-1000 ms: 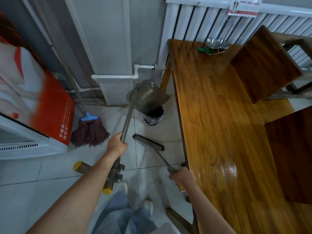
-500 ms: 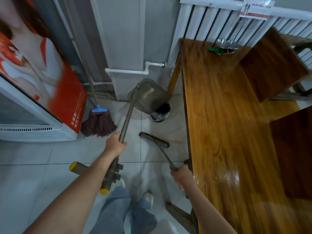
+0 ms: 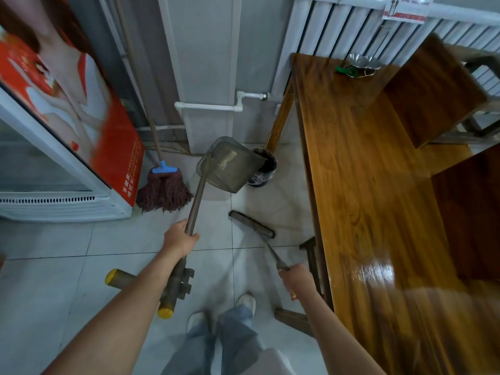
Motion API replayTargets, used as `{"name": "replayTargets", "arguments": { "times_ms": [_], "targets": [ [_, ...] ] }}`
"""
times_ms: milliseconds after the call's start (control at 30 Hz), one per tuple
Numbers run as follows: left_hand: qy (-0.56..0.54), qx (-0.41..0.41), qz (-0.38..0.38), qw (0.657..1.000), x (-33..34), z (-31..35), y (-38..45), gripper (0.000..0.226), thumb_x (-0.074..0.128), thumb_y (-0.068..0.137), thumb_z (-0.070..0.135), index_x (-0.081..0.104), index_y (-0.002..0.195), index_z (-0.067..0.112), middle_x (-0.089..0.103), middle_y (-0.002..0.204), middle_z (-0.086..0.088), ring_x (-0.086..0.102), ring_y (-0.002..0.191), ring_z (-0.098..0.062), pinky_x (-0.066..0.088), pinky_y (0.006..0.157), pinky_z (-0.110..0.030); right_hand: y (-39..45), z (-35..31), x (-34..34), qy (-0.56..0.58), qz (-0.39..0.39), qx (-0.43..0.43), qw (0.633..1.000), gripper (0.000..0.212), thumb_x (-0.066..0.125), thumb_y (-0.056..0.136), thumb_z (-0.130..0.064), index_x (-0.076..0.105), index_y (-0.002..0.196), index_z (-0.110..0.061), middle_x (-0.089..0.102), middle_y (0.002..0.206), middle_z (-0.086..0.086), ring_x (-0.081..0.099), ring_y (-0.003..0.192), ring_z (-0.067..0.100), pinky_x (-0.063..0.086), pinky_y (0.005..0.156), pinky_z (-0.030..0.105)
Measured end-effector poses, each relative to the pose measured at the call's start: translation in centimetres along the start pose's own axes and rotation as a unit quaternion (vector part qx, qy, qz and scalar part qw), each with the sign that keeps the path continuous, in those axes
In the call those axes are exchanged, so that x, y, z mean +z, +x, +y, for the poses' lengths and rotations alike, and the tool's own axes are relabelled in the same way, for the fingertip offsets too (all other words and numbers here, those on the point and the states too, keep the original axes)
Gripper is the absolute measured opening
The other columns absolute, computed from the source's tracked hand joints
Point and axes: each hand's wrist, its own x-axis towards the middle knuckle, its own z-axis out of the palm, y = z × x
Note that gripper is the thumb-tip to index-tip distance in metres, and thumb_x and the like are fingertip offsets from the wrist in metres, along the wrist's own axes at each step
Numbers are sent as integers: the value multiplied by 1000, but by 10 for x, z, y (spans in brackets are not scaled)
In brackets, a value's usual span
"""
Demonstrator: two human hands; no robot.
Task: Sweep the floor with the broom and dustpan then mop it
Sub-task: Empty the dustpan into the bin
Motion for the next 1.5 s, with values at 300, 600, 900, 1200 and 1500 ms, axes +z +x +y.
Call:
{"name": "replayTargets", "arguments": {
  "times_ms": [300, 600, 900, 1200, 1500],
  "targets": [
    [6, -34, -44, 998, 2, -48, -7, 52, 66, 87, 20, 50, 135, 7, 63, 118, -17, 63, 101, -36, 53, 89, -42, -26, 10, 41, 2, 14, 12, 1000, 29, 55, 93, -36, 60, 105, -10, 66, 87, 7, 67, 80, 21, 57, 68, 31],
    [-44, -98, -61, 992, 27, -75, -6, 48, 64, 88, 23, 51, 132, 8, 65, 109, -18, 65, 89, -33, 55, 81, -41, -25, 22, 51, -6, 40, 26, 999, 22, 56, 94, -33, 59, 95, -11, 68, 93, 10, 68, 89, 25, 58, 80, 38],
    [-116, -147, -42, 981, 22, -78, 0, 56, 68, 86, 22, 47, 137, 10, 68, 97, -17, 61, 63, -24, 56, 72, -39, -35, 22, 45, 4, 79, 40, 996, 23, 54, 95, -31, 62, 97, -9, 67, 84, 5, 67, 78, 19, 58, 72, 34],
    [-143, -171, -53, 973, 27, -89, 6, 48, 71, 83, 23, 56, 126, 8, 68, 98, -19, 59, 57, -21, 55, 65, -36, -26, 13, 43, 42, 91, 44, 994, 20, 60, 93, -27, 64, 96, -8, 68, 83, 7, 67, 76, 20, 58, 71, 33],
    [-96, -192, -80, 973, 51, -108, 3, 36, 70, 84, 21, 59, 113, 3, 65, 80, -15, 60, 58, -22, 55, 66, -36, -10, 15, 54, 64, 63, 38, 995, 24, 56, 95, -29, 66, 104, -9, 68, 86, 7, 67, 76, 20, 57, 67, 32]
  ]
}}
